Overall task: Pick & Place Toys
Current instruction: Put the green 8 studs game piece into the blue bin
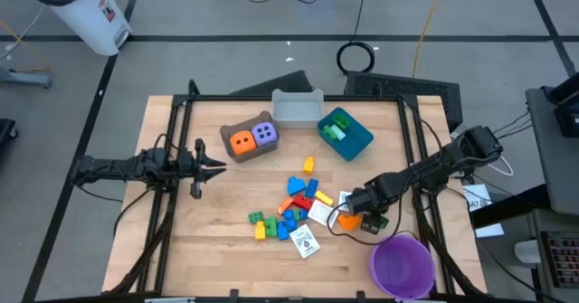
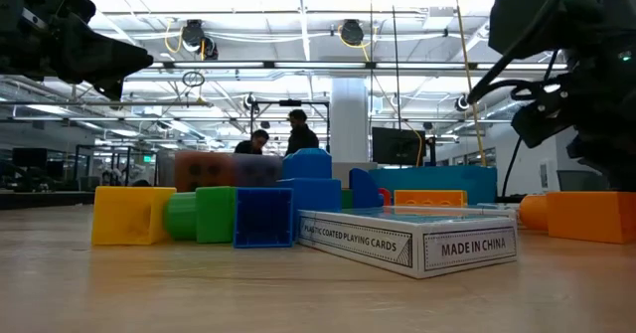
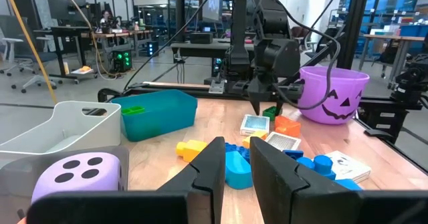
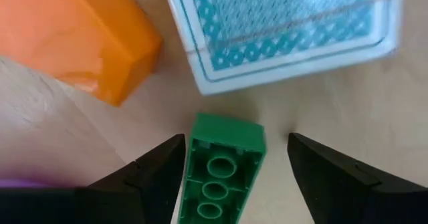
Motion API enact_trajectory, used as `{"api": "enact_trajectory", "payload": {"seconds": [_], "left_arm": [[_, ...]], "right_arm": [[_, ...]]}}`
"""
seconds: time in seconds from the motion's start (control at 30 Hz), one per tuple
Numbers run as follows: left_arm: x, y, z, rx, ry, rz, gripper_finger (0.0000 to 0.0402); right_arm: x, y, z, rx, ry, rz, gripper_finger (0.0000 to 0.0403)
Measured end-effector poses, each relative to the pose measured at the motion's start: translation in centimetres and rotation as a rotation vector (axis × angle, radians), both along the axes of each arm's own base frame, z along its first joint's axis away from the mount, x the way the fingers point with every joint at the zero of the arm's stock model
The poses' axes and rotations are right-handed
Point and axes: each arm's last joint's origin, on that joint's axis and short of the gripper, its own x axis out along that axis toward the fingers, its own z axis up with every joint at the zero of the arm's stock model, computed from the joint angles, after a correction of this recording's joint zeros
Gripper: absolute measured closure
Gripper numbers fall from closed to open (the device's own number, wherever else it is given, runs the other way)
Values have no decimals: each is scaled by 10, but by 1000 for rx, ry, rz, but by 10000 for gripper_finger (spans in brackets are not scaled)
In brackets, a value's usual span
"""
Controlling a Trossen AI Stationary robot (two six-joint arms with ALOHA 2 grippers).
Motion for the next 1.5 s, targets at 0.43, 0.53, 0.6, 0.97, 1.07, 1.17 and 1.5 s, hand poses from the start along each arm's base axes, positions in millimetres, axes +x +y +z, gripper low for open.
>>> {"api": "enact_trajectory", "payload": {"seconds": [0.43,0.53,0.6,0.97,1.07,1.17,1.5], "left_arm": [[0,0,0,0,0,0,325],[0,0,0,0,0,0,325],[0,0,0,0,0,0,325],[0,0,0,0,0,0,325],[0,0,0,0,0,0,325],[0,0,0,0,0,0,325],[0,0,0,0,0,0,325]], "right_arm": [[0,-2,1,6,-3,-11,205],[0,-2,1,6,-3,-11,238],[0,-2,1,6,-2,-11,257],[-2,-3,5,8,-8,-14,254],[-3,-8,10,14,-28,-29,260],[-4,-15,19,20,-64,-56,268],[-9,-44,51,-59,-288,-94,261]]}}
